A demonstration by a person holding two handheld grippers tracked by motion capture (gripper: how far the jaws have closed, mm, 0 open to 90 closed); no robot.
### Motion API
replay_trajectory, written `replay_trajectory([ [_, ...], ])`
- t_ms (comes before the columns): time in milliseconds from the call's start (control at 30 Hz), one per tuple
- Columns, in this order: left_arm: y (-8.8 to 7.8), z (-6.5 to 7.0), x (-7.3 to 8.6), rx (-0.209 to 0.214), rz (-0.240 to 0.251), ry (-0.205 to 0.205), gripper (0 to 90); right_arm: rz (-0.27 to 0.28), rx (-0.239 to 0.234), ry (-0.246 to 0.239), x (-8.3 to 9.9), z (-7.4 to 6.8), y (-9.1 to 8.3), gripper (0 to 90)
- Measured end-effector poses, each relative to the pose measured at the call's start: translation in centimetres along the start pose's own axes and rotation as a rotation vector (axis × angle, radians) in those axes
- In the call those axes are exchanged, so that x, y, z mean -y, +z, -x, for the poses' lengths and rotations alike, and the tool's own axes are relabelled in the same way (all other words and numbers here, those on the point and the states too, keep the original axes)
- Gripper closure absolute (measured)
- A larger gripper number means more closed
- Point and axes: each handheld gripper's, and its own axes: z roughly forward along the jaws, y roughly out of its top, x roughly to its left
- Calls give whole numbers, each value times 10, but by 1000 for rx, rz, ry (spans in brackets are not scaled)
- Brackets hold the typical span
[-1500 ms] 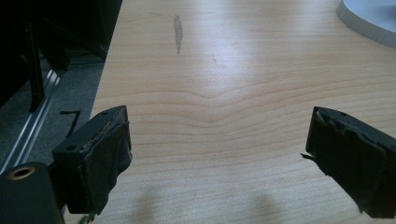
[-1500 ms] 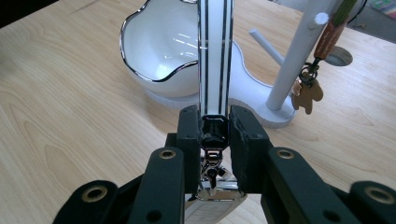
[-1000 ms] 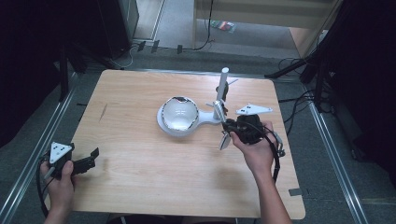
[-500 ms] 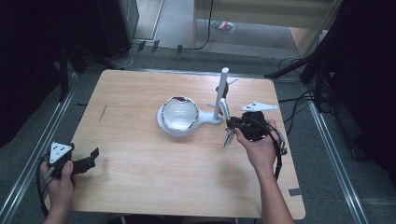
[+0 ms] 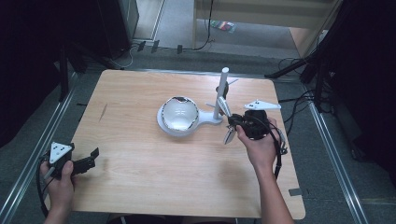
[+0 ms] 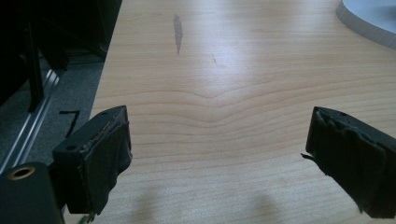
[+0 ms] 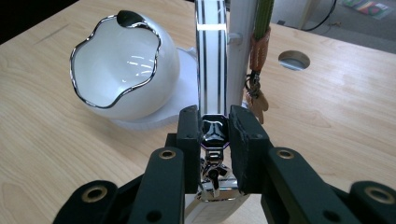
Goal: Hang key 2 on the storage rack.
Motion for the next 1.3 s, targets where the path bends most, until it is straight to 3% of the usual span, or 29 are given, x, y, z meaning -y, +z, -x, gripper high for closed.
replay_trajectory([
  [600,0,0,0,-1,-1,2,70,73,33,6,-7,4,-9,751],
  [867,0,0,0,-1,-1,2,70,82,56,-18,-13,3,-9,750],
  [1300,-1,0,0,2,1,-1,70,86,76,-9,-23,8,-3,742],
])
